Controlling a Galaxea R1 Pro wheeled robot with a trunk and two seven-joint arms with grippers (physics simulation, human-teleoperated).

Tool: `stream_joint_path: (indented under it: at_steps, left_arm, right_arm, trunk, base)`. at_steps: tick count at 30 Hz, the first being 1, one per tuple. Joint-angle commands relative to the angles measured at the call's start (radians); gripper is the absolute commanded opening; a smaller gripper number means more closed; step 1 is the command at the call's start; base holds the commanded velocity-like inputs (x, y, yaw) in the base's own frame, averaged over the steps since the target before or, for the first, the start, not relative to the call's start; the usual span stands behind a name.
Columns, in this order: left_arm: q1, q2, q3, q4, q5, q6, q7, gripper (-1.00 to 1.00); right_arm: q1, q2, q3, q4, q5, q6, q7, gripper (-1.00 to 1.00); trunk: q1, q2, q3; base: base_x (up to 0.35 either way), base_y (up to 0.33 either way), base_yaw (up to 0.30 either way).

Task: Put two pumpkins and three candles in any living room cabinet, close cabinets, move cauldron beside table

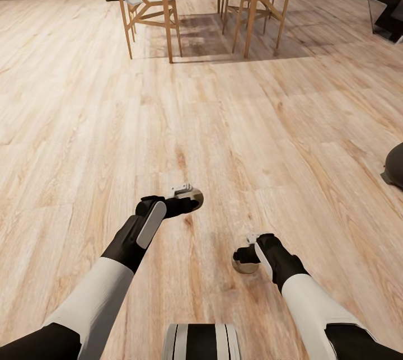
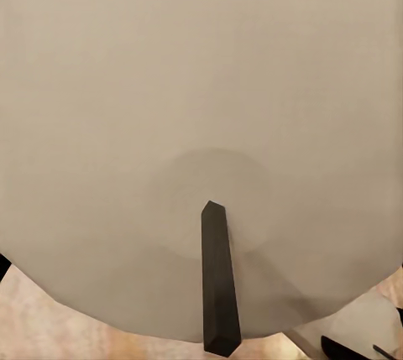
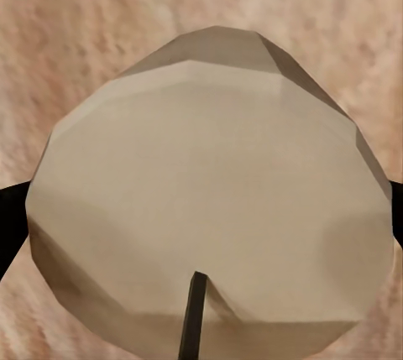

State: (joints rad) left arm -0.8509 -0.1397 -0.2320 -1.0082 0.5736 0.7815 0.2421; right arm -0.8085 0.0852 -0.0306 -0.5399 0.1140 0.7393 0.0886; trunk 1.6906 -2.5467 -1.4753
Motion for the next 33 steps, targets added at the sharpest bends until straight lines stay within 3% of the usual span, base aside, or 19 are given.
stream_joint_path:
  at_steps: [1,27,33]
  left_arm:
    - [0.0,0.0,-0.001,-0.001,0.011,0.002,0.009,-1.0]
    - [0.0,0.001,-0.001,0.002,0.009,0.002,0.012,-1.0]
    - [0.0,0.002,0.0,0.024,0.008,0.002,0.014,-1.0]
  right_arm:
    - [0.0,0.001,-0.003,-0.001,0.009,0.005,0.008,-1.0]
    - [0.0,-0.001,-0.003,-0.002,0.009,0.002,0.008,-1.0]
    - [0.0,-0.001,-0.003,-0.007,0.009,0.005,0.009,-1.0]
  trunk:
    - [0.0,0.0,-0.001]
    - [0.0,0.0,-0.001]
    - [-0.003,0.001,0.022]
  base:
    - [0.0,0.0,0.0]
    - [0.0,0.0,0.0]
    - [0.0,0.0,0.0]
